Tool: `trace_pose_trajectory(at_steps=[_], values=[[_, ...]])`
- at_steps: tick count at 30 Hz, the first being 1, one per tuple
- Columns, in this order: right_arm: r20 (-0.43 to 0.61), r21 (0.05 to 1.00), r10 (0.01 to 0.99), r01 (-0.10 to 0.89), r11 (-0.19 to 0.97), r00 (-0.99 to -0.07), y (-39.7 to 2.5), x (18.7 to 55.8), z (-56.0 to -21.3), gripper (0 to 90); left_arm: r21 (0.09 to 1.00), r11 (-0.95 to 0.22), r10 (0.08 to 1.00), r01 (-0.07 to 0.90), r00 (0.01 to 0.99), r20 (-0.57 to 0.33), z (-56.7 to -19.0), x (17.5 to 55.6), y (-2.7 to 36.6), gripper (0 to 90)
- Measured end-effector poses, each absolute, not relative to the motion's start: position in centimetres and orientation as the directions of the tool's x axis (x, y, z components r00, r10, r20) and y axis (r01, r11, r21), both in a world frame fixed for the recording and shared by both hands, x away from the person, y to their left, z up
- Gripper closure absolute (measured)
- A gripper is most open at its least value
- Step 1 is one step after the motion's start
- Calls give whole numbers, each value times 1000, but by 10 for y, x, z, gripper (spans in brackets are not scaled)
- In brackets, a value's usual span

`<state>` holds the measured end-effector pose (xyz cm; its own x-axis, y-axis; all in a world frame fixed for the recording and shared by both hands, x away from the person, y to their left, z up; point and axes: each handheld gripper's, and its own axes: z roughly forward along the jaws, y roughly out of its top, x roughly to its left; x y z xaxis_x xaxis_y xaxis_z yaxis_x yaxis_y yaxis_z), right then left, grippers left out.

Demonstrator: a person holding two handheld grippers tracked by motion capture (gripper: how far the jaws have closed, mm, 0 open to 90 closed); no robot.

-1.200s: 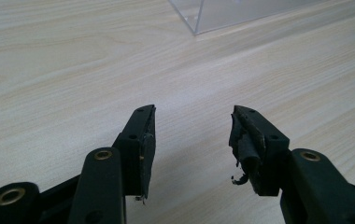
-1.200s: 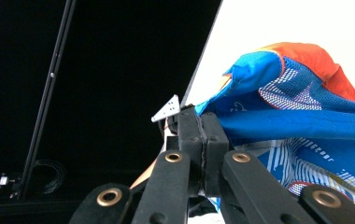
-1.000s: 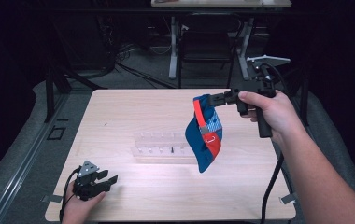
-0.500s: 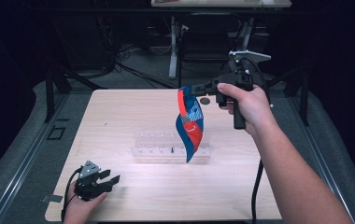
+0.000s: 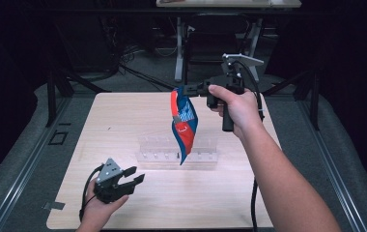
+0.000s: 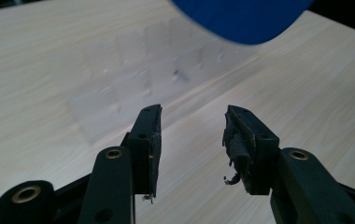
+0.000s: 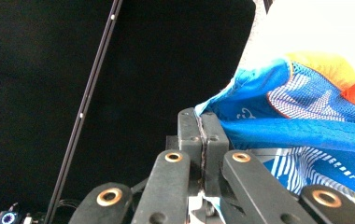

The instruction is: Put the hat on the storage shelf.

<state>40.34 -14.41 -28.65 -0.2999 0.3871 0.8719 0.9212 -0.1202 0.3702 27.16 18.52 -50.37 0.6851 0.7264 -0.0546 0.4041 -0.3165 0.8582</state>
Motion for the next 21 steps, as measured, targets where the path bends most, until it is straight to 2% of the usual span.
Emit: trace_pose_trajectory(at_steps=[9,14,21], values=[[875,368,382,921,-127,-297,-136,408,-292,900,871,-346,685,348,728,-19,-489,281,134,570],[875,366,385,921,-133,-293,-135,410,-295,900,870,-372,667,324,745,8,-483,287,106,639],[876,365,387,921,-139,-288,-136,411,-296,900,874,-372,652,311,759,7,-480,291,86,645]])
